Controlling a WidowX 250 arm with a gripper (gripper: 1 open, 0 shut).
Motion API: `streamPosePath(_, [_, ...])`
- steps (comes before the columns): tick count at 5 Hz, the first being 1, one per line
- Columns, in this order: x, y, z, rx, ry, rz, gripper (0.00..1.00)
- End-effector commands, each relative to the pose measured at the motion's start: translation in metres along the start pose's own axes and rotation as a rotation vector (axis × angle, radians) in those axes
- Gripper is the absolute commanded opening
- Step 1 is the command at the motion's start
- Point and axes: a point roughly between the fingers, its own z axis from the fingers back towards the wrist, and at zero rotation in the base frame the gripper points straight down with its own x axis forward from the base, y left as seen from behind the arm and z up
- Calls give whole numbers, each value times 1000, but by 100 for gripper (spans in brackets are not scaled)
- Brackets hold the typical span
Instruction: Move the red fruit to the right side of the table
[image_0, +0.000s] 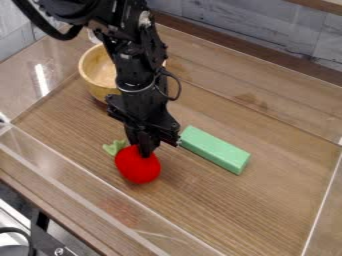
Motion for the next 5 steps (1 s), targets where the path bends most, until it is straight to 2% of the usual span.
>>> streamPosePath(1, [9, -2, 43, 5, -68, -33, 0])
streamPosePath(2, [13, -23, 52, -1, -102, -19, 0])
streamPosePath(3, [15, -52, 49, -11, -116, -29, 0])
streamPosePath(4, [19, -80, 40, -16, -120, -41, 0])
streamPosePath(5, [18, -98, 20, -20, -120, -44, 0])
